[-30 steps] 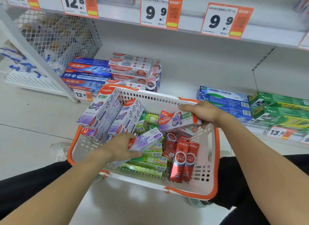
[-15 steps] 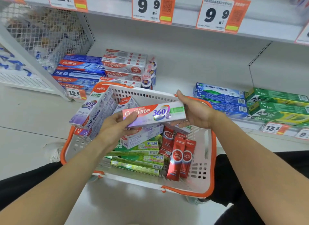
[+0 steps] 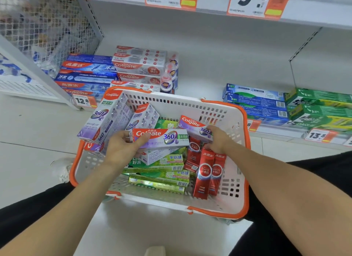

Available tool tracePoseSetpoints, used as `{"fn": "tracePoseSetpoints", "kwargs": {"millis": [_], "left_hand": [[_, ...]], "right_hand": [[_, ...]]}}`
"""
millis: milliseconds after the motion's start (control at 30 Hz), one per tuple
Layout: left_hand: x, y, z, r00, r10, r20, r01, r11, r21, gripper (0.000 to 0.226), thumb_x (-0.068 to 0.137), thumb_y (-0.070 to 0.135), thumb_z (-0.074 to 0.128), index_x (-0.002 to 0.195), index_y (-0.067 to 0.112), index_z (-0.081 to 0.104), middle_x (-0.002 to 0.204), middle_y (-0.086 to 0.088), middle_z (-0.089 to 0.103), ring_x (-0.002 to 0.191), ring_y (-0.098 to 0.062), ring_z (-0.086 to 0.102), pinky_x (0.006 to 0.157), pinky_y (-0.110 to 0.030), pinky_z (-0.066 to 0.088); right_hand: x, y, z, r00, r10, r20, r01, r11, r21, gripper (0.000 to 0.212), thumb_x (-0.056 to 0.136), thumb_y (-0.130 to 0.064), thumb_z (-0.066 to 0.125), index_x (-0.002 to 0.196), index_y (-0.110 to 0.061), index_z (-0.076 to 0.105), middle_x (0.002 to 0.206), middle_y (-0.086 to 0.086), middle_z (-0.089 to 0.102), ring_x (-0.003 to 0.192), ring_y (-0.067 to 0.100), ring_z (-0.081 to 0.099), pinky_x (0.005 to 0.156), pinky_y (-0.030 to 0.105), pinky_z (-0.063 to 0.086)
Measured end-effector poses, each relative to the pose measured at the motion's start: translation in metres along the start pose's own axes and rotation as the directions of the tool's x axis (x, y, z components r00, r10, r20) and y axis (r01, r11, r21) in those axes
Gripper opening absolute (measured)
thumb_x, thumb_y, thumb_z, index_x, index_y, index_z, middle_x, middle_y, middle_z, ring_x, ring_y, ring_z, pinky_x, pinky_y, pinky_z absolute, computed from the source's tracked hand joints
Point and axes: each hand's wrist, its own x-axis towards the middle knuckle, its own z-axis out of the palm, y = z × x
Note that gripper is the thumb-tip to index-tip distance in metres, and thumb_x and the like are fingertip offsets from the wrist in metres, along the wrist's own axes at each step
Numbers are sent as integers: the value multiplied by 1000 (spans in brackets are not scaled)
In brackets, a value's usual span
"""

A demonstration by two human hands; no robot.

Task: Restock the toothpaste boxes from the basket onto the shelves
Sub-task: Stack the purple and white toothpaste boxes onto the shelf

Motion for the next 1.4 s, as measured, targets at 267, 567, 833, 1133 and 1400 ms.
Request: {"fn": "tracePoseSetpoints", "kwargs": {"millis": [267, 567, 833, 1133, 1400], "left_hand": [[8, -3, -1, 1000, -24, -1, 24, 1000, 9, 29, 80, 35, 81, 88, 12, 64, 92, -11, 73, 68, -28, 73, 53, -29, 58], [8, 3, 1, 1000, -13, -6, 13, 1000, 16, 45, 78, 30, 83, 106, 0, 64, 93, -11, 72, 66, -23, 72, 47, -21, 55], [2, 7, -1, 999, -25, 39, 26, 1000, -5, 36, 75, 32, 85, 97, 7, 73, 92, -10, 77, 72, -25, 74, 55, -27, 59], [-17, 29, -2, 975, -17, 222, 50, 988, -144, 48, 76, 34, 77, 104, -4, 67, 101, -20, 75, 90, -35, 74, 73, -38, 64], [-34, 91, -51, 968, 112, 224, -46, 958, -283, 36, 92, 39, 59, 114, 14, 70, 112, -12, 74, 101, -27, 71, 81, -45, 61]], "right_hand": [[15, -7, -4, 996, 48, -72, -56, 991, -121, 93, 52, -28, 98, 135, -16, 58, 130, 7, 58, 120, 28, 56, 104, 42, 49], [2, 0, 3, 973, -3, -229, -13, 997, -70, 58, 68, -28, 91, 115, -21, 56, 117, 3, 68, 102, 24, 66, 87, 36, 55], [-13, -9, -12, 994, -100, -37, 91, 976, -197, 64, 83, -34, 78, 140, -20, 54, 134, 9, 55, 121, 29, 55, 102, 41, 50], [-53, -65, -86, 956, -293, -25, 283, 897, 339, 61, 77, -36, 84, 130, -14, 62, 133, 5, 63, 123, 20, 58, 99, 31, 47], [-88, -119, -86, 788, -566, 243, 101, 509, 855, 62, 78, 5, 76, 134, -17, 60, 131, 13, 66, 118, 29, 64, 104, 47, 49]]}}
